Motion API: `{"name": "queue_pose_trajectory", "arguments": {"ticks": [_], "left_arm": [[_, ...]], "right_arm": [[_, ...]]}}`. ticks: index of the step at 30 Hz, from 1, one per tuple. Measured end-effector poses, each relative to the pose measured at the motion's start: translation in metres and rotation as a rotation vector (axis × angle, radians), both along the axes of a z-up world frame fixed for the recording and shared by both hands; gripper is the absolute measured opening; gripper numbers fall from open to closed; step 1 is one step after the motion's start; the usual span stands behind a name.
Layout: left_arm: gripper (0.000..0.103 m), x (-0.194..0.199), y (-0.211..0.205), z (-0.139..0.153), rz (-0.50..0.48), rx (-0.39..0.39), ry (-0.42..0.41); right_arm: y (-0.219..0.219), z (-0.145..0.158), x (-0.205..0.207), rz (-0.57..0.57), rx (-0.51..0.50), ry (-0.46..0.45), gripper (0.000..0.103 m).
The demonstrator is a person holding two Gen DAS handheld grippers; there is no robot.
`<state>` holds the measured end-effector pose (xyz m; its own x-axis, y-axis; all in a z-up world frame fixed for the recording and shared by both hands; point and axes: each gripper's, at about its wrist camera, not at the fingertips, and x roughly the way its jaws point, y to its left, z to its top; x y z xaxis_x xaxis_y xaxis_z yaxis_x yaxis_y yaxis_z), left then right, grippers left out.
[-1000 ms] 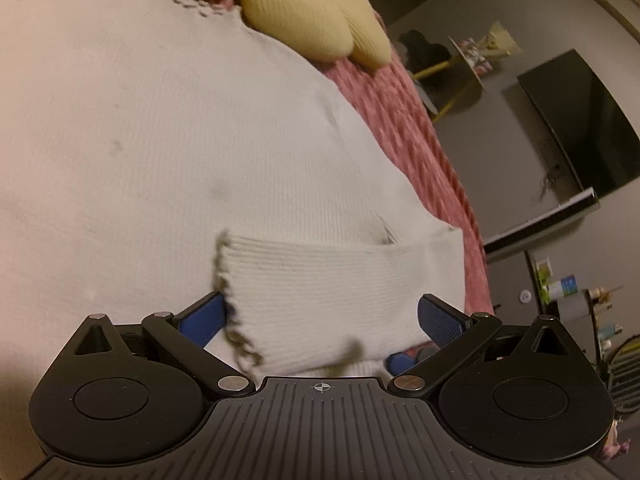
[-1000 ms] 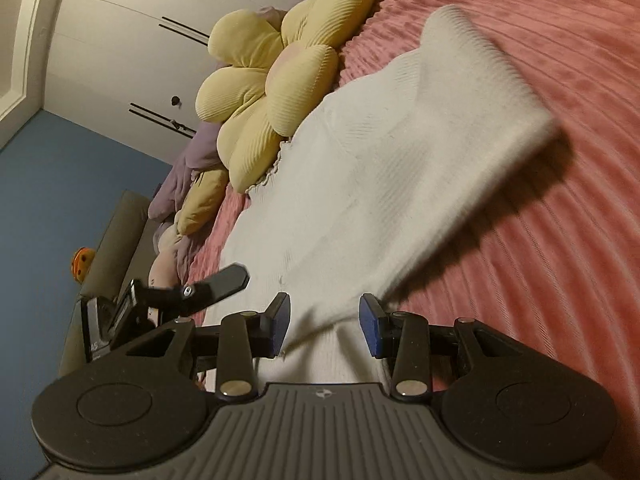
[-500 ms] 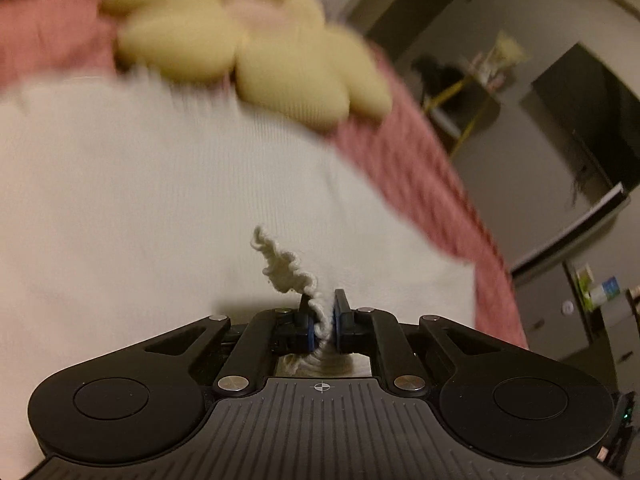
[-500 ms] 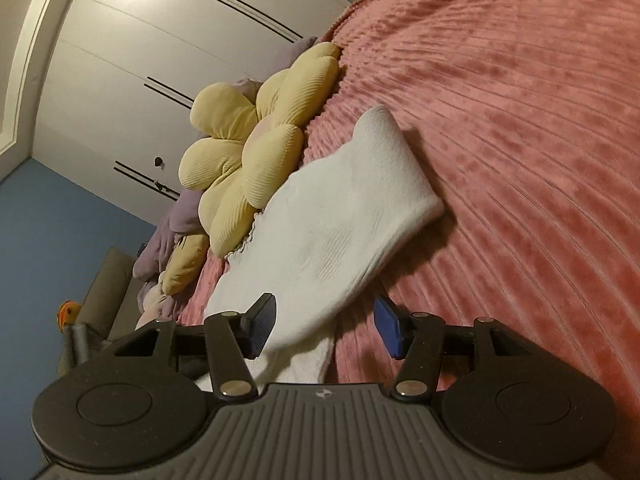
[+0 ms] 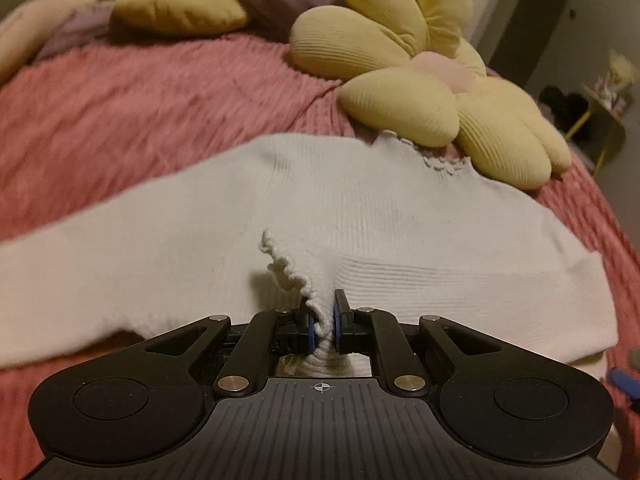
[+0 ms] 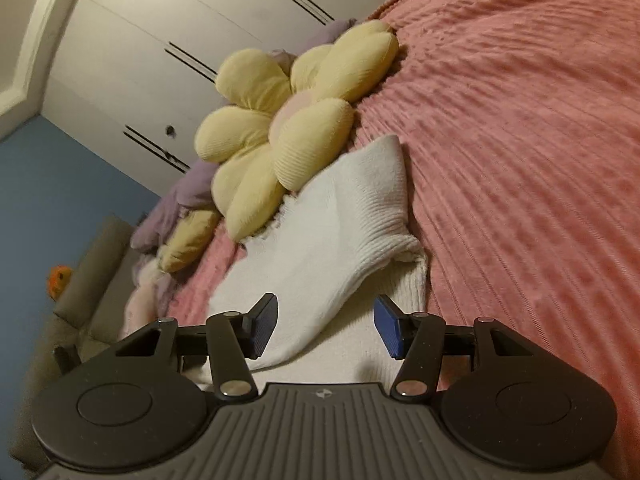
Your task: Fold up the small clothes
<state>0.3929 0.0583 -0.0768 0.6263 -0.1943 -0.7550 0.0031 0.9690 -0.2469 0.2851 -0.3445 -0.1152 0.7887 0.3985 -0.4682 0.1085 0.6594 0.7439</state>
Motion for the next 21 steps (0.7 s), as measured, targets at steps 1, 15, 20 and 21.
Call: {"name": "queue_pose_trajectory", "arguments": {"ticks": [1,15,20,21], "left_arm": [[0.013,0.0,0.001,-0.002,0.0,-0.018,-0.004],[0.01,0.009,0.002,0.028,-0.026,0.093,-0.213],[0.01,0.019,0.005,0.009,-0.01,0.143,-0.172],[0.01,0.02,0.005,0.003,-0.007,0.155,-0.156]], "right_arm": [[0.001,-0.003,0.004,-0.004,0.002,0.012,0.053],[0.023,-0.009,0.033,-0.139,-0.202,0.019,0.02],[0.033,-0.012,0.036,-0.141,-0.337,0.015,0.015],[0.035,-0.014,0.037,-0.139,-0.354,0.019,0.014]]}}
